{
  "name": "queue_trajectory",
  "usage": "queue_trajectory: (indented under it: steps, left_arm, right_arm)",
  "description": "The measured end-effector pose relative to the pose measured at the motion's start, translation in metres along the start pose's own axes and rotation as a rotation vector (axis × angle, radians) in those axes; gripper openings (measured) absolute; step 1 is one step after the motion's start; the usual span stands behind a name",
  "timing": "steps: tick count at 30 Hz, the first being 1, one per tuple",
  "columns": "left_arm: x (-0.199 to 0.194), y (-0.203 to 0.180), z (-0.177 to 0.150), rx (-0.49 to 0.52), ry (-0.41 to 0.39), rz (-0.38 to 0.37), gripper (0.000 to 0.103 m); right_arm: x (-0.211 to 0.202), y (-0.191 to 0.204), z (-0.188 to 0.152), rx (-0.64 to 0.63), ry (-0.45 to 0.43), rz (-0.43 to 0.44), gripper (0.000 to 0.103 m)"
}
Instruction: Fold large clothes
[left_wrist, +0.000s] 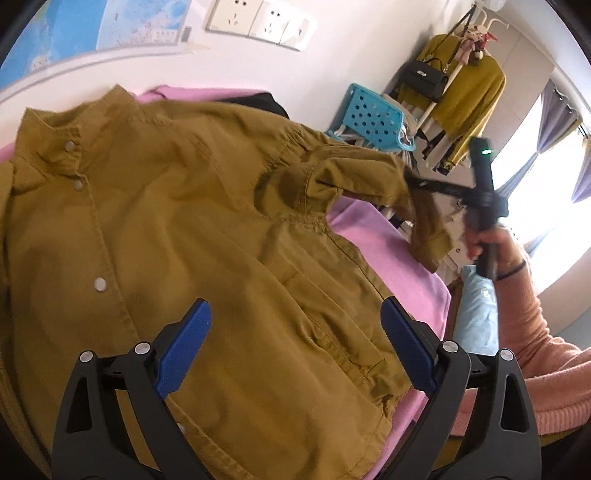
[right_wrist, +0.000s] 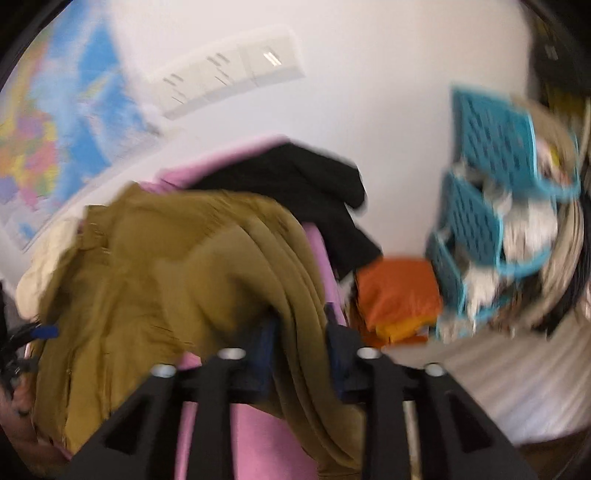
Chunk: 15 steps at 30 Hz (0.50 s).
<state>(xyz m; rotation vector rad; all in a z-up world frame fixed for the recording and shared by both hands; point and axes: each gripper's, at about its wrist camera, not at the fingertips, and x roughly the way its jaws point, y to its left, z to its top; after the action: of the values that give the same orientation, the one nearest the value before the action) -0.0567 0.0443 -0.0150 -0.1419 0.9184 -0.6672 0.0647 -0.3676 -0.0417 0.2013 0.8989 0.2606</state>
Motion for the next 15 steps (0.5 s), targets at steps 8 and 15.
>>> queue_trajectory:
  steps: [8,15]
  left_arm:
    - [0.007,0.013,-0.002,-0.044,0.016,0.003,0.092]
    - [0.015,0.022,0.004,-0.077,0.020,-0.021,0.092]
  right_arm:
    - [-0.053,-0.042,-0.063,0.322,-0.274,0.209,0.085]
    - [0.002,-0.013,-0.101,0.442,-0.127,0.608,0.086]
